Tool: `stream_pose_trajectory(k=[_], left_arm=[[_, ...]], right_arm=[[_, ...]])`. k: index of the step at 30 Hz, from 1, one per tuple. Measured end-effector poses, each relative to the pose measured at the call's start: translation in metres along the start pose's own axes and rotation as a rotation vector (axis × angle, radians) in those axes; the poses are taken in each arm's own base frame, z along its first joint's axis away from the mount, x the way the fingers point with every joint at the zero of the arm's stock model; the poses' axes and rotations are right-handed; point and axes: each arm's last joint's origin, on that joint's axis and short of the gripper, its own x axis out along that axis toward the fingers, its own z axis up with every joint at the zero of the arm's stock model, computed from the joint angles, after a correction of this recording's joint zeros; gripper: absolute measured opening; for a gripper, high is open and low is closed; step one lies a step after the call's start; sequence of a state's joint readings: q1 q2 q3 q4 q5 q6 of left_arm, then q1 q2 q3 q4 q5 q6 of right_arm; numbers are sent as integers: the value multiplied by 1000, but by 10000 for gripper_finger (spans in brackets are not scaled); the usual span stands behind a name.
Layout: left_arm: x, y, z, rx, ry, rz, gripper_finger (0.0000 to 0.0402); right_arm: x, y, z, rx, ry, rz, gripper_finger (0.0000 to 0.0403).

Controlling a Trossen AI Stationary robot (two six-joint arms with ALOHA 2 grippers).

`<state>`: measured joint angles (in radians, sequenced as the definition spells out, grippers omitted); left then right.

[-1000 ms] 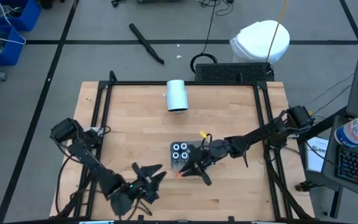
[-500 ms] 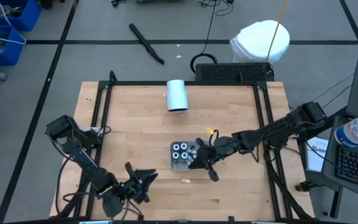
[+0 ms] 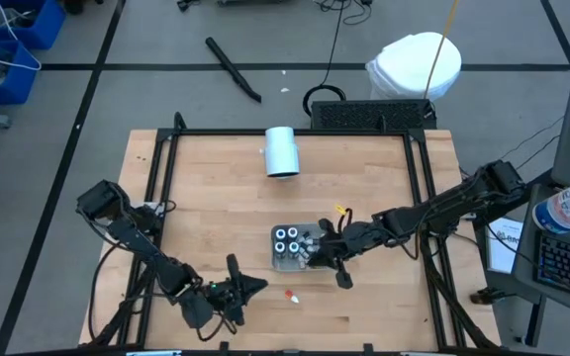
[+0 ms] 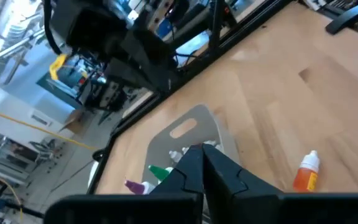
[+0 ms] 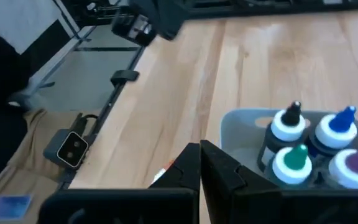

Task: Pick & Place food coloring
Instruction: Put the orange food coloring bottle into the gray bin

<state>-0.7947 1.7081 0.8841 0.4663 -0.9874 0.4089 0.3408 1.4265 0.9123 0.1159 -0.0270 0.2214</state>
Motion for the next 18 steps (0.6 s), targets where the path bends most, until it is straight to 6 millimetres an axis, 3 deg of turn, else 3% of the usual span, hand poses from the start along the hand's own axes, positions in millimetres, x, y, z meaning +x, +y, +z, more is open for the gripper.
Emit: stream_pose_trajectory(k=[4, 11, 18], left_arm=[[3, 1, -2, -13, 13, 3, 12], [3, 1, -3, 1, 25, 10, 30], [3, 1, -5, 31, 40, 25, 5]], right_arm=[[5, 24, -8, -88, 1, 21, 0], [33, 72, -33, -131, 106, -195, 0], [83, 111, -11, -149, 386, -299, 0]])
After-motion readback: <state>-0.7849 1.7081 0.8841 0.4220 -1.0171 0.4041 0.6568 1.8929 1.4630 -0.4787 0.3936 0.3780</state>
